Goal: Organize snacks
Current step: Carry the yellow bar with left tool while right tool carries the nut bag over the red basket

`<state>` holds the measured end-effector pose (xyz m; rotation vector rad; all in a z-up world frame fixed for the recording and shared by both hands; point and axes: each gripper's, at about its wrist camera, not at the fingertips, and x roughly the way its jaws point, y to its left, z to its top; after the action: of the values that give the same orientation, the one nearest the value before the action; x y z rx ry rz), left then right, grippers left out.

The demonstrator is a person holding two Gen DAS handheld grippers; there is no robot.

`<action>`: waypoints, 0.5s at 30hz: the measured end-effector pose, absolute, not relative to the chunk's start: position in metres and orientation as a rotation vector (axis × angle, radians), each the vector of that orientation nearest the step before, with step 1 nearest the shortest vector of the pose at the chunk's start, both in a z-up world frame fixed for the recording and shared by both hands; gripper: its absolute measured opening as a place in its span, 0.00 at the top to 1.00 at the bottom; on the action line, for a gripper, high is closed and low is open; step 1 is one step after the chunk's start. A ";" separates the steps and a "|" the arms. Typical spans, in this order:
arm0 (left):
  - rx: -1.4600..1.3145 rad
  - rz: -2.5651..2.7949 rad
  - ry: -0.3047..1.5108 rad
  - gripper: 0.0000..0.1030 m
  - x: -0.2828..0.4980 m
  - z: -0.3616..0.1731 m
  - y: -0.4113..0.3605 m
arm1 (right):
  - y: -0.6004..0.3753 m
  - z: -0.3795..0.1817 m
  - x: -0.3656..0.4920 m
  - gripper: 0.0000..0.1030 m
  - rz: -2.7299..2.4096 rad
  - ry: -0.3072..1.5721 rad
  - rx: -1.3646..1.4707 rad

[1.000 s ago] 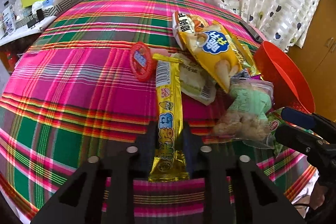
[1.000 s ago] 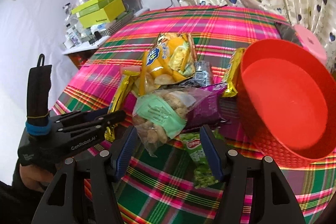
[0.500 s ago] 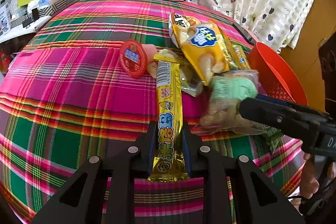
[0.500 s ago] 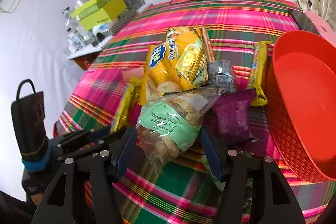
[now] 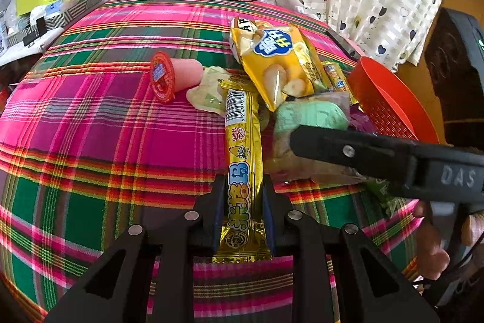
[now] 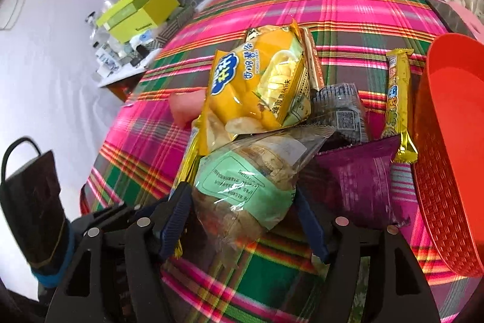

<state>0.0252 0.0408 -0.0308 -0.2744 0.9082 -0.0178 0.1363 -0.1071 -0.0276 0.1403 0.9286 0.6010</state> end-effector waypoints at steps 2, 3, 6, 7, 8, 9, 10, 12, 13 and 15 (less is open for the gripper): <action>-0.278 -0.024 0.909 0.77 0.025 -0.031 0.041 | -0.105 -0.026 0.136 0.37 0.598 0.916 0.133; -0.283 -0.026 0.909 0.77 0.024 -0.031 0.042 | -0.104 -0.025 0.134 0.41 0.603 0.906 0.131; -0.293 -0.027 0.909 0.77 0.022 -0.030 0.043 | -0.105 -0.024 0.130 0.45 0.608 0.886 0.128; -0.296 -0.027 0.909 0.77 0.021 -0.030 0.043 | -0.107 -0.024 0.129 0.45 0.611 0.883 0.134; -0.299 -0.028 0.909 0.77 0.020 -0.030 0.043 | -0.109 -0.024 0.127 0.45 0.611 0.880 0.140; -0.301 -0.027 0.909 0.77 0.018 -0.030 0.043 | -0.112 -0.024 0.126 0.46 0.612 0.876 0.145; -0.302 -0.025 0.909 0.77 0.017 -0.029 0.043 | -0.114 -0.023 0.123 0.46 0.613 0.873 0.150; -0.305 -0.022 0.906 0.77 0.014 -0.028 0.042 | -0.119 -0.022 0.118 0.46 0.618 0.865 0.156; -0.305 -0.019 0.902 0.77 0.011 -0.026 0.041 | -0.121 -0.020 0.115 0.46 0.619 0.859 0.156; -0.303 -0.014 0.892 0.77 0.007 -0.022 0.039 | -0.127 -0.018 0.108 0.46 0.626 0.849 0.160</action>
<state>0.0068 0.0392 -0.0218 -0.3026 0.8915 -0.0140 0.1081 -0.1266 -0.0180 0.1597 0.8491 0.6260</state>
